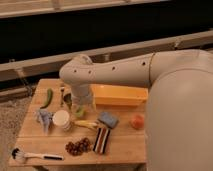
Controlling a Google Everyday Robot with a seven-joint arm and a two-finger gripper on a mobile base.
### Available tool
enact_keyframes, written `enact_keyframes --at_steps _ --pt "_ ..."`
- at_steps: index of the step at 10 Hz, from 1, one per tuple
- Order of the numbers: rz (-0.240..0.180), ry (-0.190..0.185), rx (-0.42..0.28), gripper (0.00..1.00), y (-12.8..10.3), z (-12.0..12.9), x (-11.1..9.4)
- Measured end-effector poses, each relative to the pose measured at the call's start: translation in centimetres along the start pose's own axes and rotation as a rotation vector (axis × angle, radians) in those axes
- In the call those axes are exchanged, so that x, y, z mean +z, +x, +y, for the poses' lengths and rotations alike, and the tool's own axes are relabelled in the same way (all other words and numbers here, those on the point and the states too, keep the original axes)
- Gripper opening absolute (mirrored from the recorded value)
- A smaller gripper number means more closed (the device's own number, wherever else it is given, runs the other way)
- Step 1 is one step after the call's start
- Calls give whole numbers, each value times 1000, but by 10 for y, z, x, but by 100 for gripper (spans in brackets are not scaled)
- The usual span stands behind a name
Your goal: Place sponge in metal cup
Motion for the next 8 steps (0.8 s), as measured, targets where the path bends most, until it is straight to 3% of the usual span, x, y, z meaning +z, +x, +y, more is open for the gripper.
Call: enact_keyframes --at_steps 6,8 --pt "0 0 0 65 0 0 0" --pt "-3 15 10 65 1 -1 2"
